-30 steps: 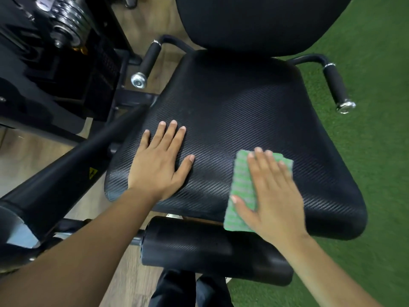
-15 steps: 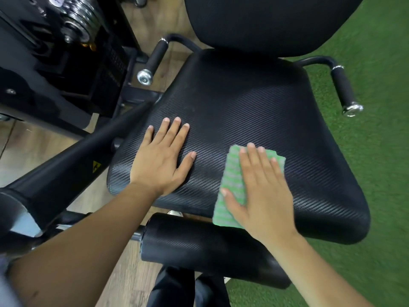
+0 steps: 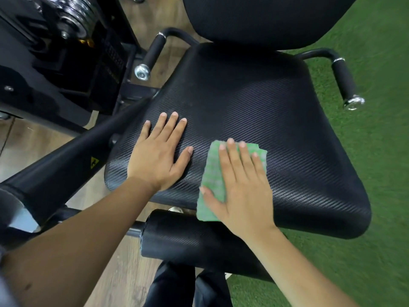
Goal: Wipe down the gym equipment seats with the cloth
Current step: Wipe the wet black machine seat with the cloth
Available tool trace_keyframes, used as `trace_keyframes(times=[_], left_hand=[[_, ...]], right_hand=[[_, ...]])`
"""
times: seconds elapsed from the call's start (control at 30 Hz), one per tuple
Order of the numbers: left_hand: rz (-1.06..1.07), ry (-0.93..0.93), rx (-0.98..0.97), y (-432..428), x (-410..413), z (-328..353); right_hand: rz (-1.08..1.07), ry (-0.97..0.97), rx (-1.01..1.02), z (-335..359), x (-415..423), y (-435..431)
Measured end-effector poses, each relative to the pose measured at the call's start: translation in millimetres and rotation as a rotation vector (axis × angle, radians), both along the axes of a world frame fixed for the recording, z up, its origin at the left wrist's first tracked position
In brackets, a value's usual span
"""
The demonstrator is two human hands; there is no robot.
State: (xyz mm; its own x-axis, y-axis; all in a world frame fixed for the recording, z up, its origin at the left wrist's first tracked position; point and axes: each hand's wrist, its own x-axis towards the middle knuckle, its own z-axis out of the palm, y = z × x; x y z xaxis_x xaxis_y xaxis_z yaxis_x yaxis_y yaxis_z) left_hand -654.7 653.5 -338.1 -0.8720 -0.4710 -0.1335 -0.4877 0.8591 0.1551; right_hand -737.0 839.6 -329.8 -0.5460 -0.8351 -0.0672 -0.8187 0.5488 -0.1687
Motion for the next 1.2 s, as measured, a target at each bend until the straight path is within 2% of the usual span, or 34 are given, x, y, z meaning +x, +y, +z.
trace_keyframes(times=[0.07, 0.27, 0.47, 0.6, 0.73, 0.83, 1.07, 1.2], left_hand=[[-0.001, -0.001, 0.0, 0.1, 0.1, 0.4], [-0.001, -0.003, -0.005, -0.2, 0.0, 0.4], [-0.004, -0.001, -0.012, 0.1, 0.1, -0.6], [0.0, -0.001, -0.009, -0.4, 0.6, -0.3], [0.0, 0.001, -0.014, 0.8, 0.0, 0.3], [-0.001, 0.007, -0.01, 0.9, -0.1, 0.0], [0.005, 0.014, -0.006, 1.6, 0.4, -0.2], [0.002, 0.007, -0.011, 0.4, 1.0, -1.4]], right_hand=[[0.045, 0.026, 0.009, -0.8, -3.5, 25.3], [-0.093, -0.013, 0.108, 9.2, -23.8, 46.4], [0.116, -0.013, 0.15, 7.7, -12.8, 11.0], [0.166, -0.023, 0.156, 5.5, -13.1, 28.9], [0.081, -0.009, 0.223, 6.0, -27.2, 76.1], [-0.009, -0.039, 0.266, 11.7, -35.4, 76.4], [0.054, -0.084, 0.148, 9.5, -15.6, -3.9], [0.058, -0.064, 0.138, 8.3, -10.9, 19.0]])
